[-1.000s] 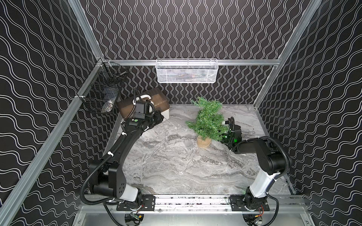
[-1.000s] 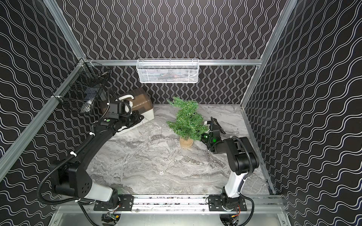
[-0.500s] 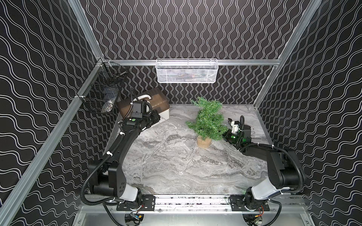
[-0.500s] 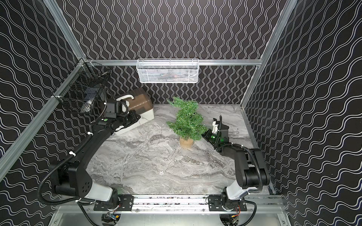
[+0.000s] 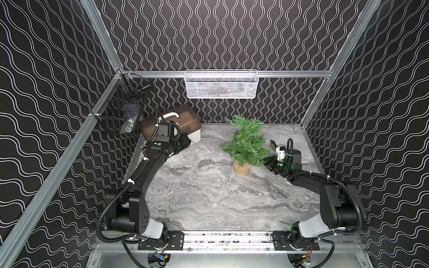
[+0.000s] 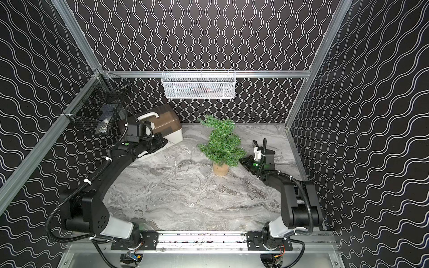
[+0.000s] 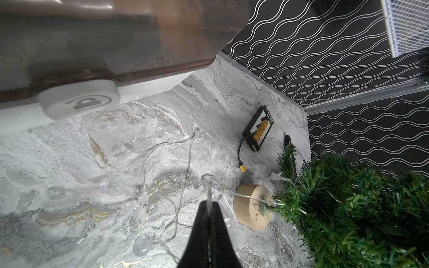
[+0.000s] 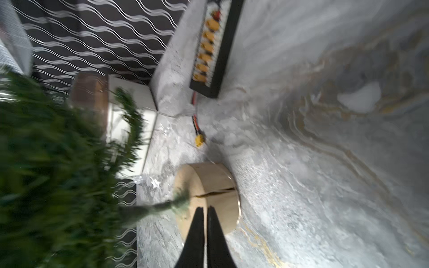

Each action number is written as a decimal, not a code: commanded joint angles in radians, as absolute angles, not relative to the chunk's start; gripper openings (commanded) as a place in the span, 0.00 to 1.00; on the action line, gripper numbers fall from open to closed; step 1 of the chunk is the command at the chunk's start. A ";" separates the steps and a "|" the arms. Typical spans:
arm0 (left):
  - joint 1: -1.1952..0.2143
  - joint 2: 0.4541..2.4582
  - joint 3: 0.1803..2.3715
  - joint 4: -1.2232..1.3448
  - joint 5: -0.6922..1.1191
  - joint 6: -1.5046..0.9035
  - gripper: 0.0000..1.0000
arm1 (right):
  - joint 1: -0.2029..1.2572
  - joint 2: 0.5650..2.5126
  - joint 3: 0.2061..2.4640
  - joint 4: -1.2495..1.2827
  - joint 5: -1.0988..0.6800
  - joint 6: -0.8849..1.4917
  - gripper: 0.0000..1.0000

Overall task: Remove string lights from the small christmas tree
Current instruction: Remove the light string from the Christmas tree.

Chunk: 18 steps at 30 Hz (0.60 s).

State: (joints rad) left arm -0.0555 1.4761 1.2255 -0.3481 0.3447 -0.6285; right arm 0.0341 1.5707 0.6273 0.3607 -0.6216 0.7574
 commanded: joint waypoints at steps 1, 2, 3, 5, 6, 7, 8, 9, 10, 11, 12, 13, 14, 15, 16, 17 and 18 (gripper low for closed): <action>-0.075 1.474 1.214 -0.296 0.356 -0.634 0.00 | 0.038 1.643 0.624 0.430 -0.661 0.798 0.16; -0.086 1.477 1.213 -0.295 0.352 -0.634 0.00 | 0.038 1.671 0.641 0.433 -0.659 0.782 0.19; -0.100 1.482 1.213 -0.295 0.346 -0.632 0.00 | 0.038 1.703 0.669 0.440 -0.662 0.768 0.23; -0.128 1.496 1.217 -0.301 0.331 -0.628 0.00 | 0.042 1.767 0.713 0.500 -0.700 0.779 0.27; -0.138 1.502 1.224 -0.308 0.324 -0.625 0.00 | 0.047 1.790 0.728 0.542 -0.711 0.793 0.28; -0.146 1.507 1.228 -0.313 0.319 -0.623 0.00 | 0.054 1.811 0.747 0.567 -0.715 0.799 0.30; -0.149 1.510 1.230 -0.314 0.315 -0.624 0.00 | 0.064 1.823 0.766 0.571 -0.716 0.794 0.32; -0.150 1.510 1.233 -0.316 0.309 -0.626 0.00 | 0.080 1.835 0.787 0.563 -0.709 0.776 0.34; -0.149 1.511 1.236 -0.317 0.302 -0.624 0.00 | 0.099 1.844 0.812 0.537 -0.695 0.747 0.35; -0.149 1.513 1.239 -0.319 0.298 -0.626 0.00 | 0.115 1.853 0.834 0.506 -0.683 0.718 0.36; -0.149 1.515 1.244 -0.319 0.297 -0.624 0.00 | 0.133 1.867 0.863 0.472 -0.670 0.687 0.37; -0.150 1.518 1.247 -0.320 0.299 -0.627 0.00 | 0.147 1.882 0.889 0.453 -0.658 0.666 0.37; -0.149 1.520 1.249 -0.319 0.300 -0.630 0.00 | 0.156 1.897 0.902 0.453 -0.652 0.660 0.37; -0.150 1.522 1.250 -0.318 0.302 -0.631 0.00 | 0.161 1.913 0.912 0.464 -0.649 0.660 0.38; -0.149 1.523 1.251 -0.318 0.304 -0.631 0.00 | 0.163 1.929 0.919 0.480 -0.646 0.663 0.38; -0.149 1.523 1.253 -0.319 0.302 -0.631 0.00 | 0.164 1.943 0.924 0.486 -0.644 0.665 0.39; -0.150 1.523 1.255 -0.322 0.301 -0.628 0.00 | 0.164 1.956 0.928 0.504 -0.646 0.669 0.39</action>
